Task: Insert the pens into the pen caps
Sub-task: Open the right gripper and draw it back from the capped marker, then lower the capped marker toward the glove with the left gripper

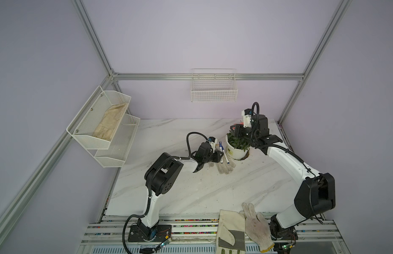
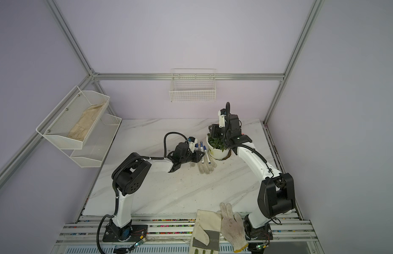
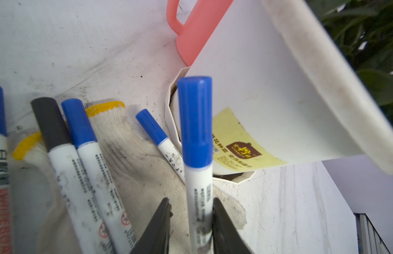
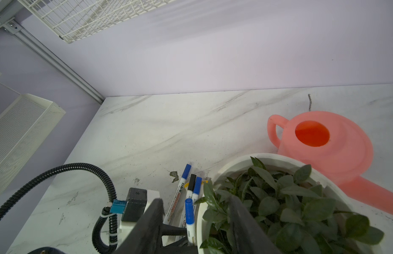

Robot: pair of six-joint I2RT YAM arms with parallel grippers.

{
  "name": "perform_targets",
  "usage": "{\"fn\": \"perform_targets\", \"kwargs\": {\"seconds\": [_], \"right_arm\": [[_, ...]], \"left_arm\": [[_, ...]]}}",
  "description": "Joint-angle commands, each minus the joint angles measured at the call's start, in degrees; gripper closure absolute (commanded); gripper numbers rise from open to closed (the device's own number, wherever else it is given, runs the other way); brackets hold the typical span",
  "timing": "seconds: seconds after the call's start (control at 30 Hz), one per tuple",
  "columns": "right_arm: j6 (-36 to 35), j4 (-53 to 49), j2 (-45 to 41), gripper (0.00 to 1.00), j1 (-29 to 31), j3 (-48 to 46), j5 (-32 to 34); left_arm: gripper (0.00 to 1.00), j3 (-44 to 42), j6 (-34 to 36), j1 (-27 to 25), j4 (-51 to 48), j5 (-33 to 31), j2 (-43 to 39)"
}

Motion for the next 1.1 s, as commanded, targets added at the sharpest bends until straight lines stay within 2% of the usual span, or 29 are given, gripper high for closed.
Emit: {"fn": "perform_targets", "kwargs": {"seconds": [0.0,0.33,0.53,0.67,1.07], "right_arm": [[0.05,0.29,-0.7,0.5,-0.26,-0.27,-1.41],[1.55,-0.38,2.05,0.51,-0.27,1.16,-5.6],[1.85,-0.66,3.23,0.52,-0.27,1.82,-7.3],[2.16,-0.69,3.65,0.52,-0.26,2.06,-8.56],[2.34,-1.63,4.27,0.52,-0.29,2.52,-9.0]], "left_arm": [[0.69,5.0,0.46,0.12,-1.26,-0.42,-0.25],[0.74,10.02,0.83,0.06,-10.4,-3.08,1.28],[0.83,12.77,0.58,0.06,-13.78,-3.53,3.18],[0.84,14.02,0.31,0.03,-14.87,-3.35,4.07],[0.66,16.04,0.23,0.05,-17.98,-3.7,4.3]]}}
